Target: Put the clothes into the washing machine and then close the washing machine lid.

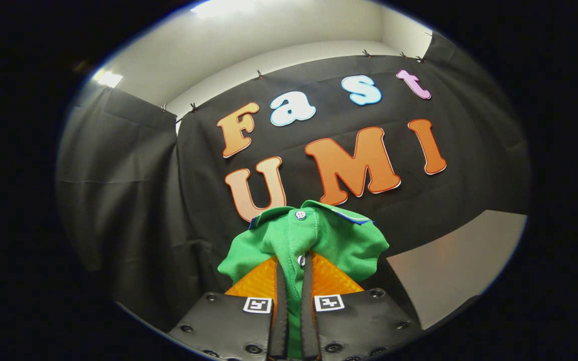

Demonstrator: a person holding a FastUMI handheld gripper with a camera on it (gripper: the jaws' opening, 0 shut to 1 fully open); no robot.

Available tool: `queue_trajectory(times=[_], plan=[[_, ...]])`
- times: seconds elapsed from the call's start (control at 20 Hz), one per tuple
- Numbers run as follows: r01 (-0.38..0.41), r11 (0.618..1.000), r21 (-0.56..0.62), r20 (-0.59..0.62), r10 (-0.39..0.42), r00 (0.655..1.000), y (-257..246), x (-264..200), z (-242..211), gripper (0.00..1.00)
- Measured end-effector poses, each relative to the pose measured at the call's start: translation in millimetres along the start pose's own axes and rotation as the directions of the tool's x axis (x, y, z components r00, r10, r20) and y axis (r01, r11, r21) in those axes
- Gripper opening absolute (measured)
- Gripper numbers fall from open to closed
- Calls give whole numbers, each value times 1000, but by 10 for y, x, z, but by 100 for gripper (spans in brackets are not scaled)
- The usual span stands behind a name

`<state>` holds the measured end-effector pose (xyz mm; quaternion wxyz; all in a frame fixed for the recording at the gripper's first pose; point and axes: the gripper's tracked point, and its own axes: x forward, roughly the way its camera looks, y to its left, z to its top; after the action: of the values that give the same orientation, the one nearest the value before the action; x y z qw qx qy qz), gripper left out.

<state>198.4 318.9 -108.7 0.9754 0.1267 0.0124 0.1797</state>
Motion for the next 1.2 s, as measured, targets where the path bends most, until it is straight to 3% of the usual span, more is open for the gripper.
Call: queue_trajectory(times=[0.25, 0.5, 0.6, 0.8, 1.0, 1.2], plan=[[-28, 998, -50, -114, 23, 993, 225, 448, -1046, 17], [-34, 998, -54, -313, 16, 950, 227, 780, -2220, 18], [-13, 999, -38, -401, -3, 916, 112, 896, -2740, 18], [36, 997, -66, -574, -67, 816, -138, 873, -3700, 18], [62, 996, -72, -679, -94, 728, -210, 582, -4198, 18], [96, 993, -71, -737, -117, 666, -242, 445, -4470, 18]])
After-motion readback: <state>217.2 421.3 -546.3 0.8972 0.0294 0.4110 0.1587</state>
